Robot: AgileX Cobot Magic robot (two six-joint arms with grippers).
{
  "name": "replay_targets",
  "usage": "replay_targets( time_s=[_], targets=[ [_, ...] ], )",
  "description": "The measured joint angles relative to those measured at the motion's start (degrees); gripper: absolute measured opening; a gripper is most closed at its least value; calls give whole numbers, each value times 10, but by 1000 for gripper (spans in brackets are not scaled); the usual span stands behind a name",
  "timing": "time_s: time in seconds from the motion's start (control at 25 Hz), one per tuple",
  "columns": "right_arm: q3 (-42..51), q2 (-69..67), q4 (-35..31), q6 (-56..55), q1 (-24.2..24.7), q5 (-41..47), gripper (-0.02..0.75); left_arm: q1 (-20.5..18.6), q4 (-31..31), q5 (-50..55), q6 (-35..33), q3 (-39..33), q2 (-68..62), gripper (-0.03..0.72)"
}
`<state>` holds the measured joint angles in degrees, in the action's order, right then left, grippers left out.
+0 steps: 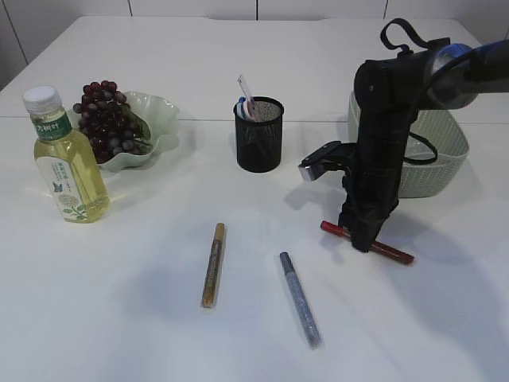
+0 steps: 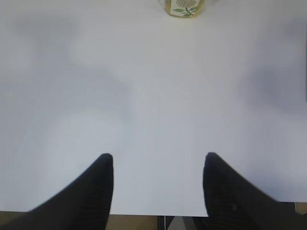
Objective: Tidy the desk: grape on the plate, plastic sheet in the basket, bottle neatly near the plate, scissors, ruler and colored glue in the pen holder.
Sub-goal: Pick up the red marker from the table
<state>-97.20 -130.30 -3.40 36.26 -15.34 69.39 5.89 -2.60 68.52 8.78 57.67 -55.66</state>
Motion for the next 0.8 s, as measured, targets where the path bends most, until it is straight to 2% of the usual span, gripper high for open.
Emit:
replay_targets(
  time_s=[0.12,0.24,0.56,0.8],
  targets=[
    [0,-1,2,-38,0,0,162,0,0,1,0,0,0,435],
    [0,-1,2,-61,0,0,137,0,0,2,0,0,0,435],
    [0,-1,-1,-174,0,0,133,0,0,5,0,0,0,435],
    [0,16,-36,-207,-3,0,132,0,0,6,0,0,0,435]
  ],
)
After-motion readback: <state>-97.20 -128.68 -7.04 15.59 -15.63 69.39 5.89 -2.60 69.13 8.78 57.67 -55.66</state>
